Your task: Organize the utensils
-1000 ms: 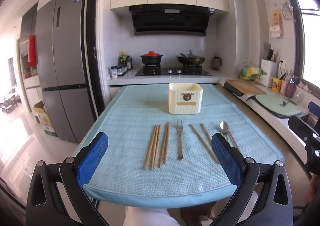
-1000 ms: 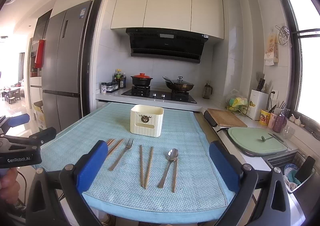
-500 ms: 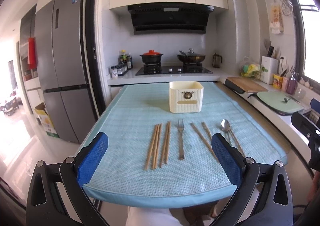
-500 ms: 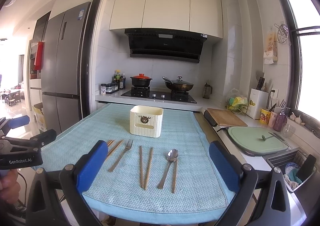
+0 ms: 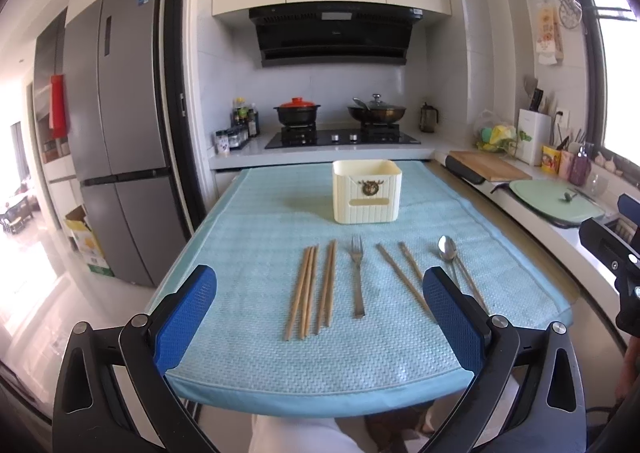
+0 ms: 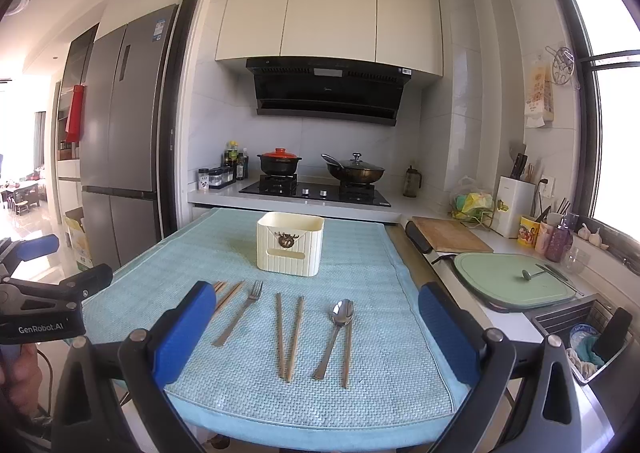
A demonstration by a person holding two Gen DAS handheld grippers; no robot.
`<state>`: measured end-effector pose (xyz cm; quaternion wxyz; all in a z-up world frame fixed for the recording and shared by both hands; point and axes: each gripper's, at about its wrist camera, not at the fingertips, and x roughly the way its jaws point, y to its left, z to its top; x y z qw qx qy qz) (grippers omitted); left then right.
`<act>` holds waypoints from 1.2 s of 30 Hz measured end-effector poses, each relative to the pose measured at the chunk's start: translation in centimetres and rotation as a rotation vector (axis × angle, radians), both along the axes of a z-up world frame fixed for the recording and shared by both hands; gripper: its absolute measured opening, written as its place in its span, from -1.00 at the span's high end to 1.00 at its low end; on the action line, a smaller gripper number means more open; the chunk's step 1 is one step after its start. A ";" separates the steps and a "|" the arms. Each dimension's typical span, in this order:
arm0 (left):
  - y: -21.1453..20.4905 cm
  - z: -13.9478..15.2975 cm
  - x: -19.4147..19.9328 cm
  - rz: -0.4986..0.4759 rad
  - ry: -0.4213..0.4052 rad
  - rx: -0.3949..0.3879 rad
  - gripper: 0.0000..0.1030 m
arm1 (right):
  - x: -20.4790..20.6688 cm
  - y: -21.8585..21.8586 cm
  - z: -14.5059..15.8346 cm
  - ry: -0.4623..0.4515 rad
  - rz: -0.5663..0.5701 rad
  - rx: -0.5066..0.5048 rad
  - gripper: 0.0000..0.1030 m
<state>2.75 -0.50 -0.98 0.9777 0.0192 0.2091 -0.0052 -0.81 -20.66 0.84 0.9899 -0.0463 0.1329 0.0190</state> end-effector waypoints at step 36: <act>5.9 -4.6 11.4 0.018 0.213 -0.057 -0.99 | 10.5 -6.2 -3.3 0.162 -0.054 0.000 -1.00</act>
